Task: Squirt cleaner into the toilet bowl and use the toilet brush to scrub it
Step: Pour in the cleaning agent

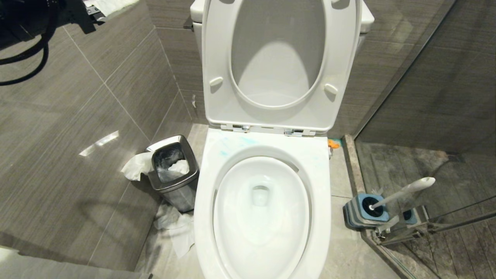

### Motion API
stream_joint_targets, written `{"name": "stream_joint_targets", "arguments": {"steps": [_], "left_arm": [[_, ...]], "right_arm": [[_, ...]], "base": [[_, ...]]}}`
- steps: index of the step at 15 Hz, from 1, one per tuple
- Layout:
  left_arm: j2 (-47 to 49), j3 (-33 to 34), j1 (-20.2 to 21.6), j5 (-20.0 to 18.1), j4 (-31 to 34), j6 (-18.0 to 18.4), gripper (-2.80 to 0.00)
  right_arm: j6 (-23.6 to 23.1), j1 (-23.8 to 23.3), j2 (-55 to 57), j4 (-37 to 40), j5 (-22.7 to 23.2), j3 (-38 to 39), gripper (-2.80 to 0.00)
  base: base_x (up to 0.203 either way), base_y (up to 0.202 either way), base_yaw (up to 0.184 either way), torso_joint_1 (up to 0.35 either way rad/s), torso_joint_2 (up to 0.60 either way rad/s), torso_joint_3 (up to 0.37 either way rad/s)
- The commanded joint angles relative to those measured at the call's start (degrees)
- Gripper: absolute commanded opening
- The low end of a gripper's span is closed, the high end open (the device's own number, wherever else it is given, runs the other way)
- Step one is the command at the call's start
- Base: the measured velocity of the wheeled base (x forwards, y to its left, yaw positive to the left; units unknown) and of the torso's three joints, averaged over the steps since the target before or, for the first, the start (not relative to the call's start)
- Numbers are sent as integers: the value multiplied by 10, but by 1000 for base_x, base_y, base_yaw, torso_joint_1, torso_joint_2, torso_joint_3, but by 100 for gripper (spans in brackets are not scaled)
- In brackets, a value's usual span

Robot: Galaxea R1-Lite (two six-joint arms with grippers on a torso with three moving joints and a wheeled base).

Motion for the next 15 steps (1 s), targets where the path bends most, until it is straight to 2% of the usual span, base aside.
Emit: {"name": "stream_joint_targets", "arguments": {"steps": [1,2,3,4,6,8,10,13,15], "left_arm": [[-20,-3,-5,1,64,155,0],[-22,-6,-6,9,95,215,0],[-27,-15,-18,37,134,263,0],[-35,-30,-35,66,171,292,0],[-40,-66,-49,97,219,331,0],[-44,-95,-60,137,248,353,0],[-51,-102,-64,161,251,359,0],[-49,-119,-64,228,251,389,0],[-53,-120,-64,255,255,398,0]], "right_arm": [[0,0,0,0,0,1,-280],[0,0,0,0,0,0,-280],[0,0,0,0,0,0,-280],[0,0,0,0,0,0,-280],[0,0,0,0,0,0,-280],[0,0,0,0,0,0,-280],[0,0,0,0,0,0,-280],[0,0,0,0,0,0,-280],[0,0,0,0,0,0,-280]], "base": [[0,0,0,0,0,0],[0,0,0,0,0,0],[0,0,0,0,0,0],[0,0,0,0,0,0],[0,0,0,0,0,0],[0,0,0,0,0,0],[0,0,0,0,0,0],[0,0,0,0,0,0],[0,0,0,0,0,0]]}}
